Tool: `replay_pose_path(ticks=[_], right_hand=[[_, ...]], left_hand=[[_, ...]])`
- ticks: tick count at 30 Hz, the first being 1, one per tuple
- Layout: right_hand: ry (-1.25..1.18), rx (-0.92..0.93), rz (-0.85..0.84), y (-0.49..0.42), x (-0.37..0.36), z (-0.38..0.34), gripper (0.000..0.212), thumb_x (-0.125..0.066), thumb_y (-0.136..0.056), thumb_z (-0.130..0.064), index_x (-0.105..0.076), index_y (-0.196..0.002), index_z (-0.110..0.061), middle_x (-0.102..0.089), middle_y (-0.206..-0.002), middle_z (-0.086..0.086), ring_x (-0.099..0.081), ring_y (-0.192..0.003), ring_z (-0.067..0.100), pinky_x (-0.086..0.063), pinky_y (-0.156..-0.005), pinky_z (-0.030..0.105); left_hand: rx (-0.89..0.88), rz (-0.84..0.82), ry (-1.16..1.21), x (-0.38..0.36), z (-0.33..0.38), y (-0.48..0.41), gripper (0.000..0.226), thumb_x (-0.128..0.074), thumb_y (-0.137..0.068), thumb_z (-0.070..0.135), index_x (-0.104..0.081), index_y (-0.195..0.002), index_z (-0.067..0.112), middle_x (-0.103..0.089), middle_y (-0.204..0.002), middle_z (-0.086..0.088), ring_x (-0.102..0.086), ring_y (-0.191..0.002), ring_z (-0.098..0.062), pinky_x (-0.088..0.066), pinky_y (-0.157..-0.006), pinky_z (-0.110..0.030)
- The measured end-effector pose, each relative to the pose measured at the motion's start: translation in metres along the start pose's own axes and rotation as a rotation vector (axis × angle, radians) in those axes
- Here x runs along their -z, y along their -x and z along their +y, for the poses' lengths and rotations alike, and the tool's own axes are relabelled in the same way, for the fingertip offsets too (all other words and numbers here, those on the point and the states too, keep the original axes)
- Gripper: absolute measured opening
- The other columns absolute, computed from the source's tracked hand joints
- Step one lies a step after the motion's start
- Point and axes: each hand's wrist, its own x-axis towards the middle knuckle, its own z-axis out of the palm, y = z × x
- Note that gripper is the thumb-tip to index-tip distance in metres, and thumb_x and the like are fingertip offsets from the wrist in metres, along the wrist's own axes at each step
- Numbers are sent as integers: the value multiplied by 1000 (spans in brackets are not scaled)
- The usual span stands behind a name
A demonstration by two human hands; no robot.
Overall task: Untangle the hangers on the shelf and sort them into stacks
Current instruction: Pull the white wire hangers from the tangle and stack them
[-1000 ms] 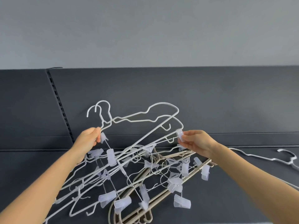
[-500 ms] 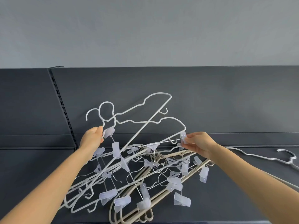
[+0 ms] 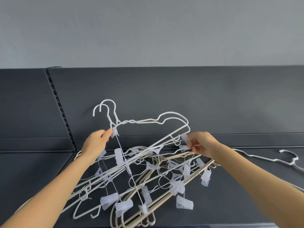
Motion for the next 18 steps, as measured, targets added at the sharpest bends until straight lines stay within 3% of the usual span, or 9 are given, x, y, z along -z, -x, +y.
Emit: replay_pose_path(ticks=[5,8,11,14,18], right_hand=[[-133,-50,18,-1,2,-7,13,-57,-87,-3,-57,-100,-2,-66,-96,19,-58,-62,18,-38,-38,18],[-176,-66,23,-1,0,-10,9,-59,-85,-3,-59,-93,-4,-66,-99,20,-60,-64,20,-38,-37,16],[-226,-78,14,1,0,-12,7,-61,-86,-3,-60,-93,-2,-66,-97,20,-62,-68,21,-46,-40,18],[-376,-87,-2,-2,0,-11,13,-56,-90,-1,-61,-102,1,-67,-102,21,-67,-82,25,-58,-58,25],[-396,-32,-62,0,-3,-10,11,-52,-88,10,-58,-96,7,-66,-100,24,-64,-92,30,-54,-85,36]], left_hand=[[-130,34,-16,0,0,-3,49,-41,-97,42,-50,-68,5,-56,-70,-18,-47,-62,-30,-40,-60,-40],[-136,55,-58,-2,-2,-7,52,-38,-96,47,-48,-69,5,-64,-73,-11,-56,-70,-31,-48,-69,-45],[-138,89,-82,-6,1,-2,49,-40,-98,43,-53,-66,7,-59,-63,-3,-54,-65,-26,-43,-62,-38],[-140,83,-63,-11,-1,3,47,-41,-98,41,-54,-66,9,-55,-56,4,-49,-53,-23,-40,-56,-36],[-93,67,-13,-19,-10,3,48,-44,-96,43,-43,-63,10,-55,-54,5,-51,-49,-21,-39,-49,-33]])
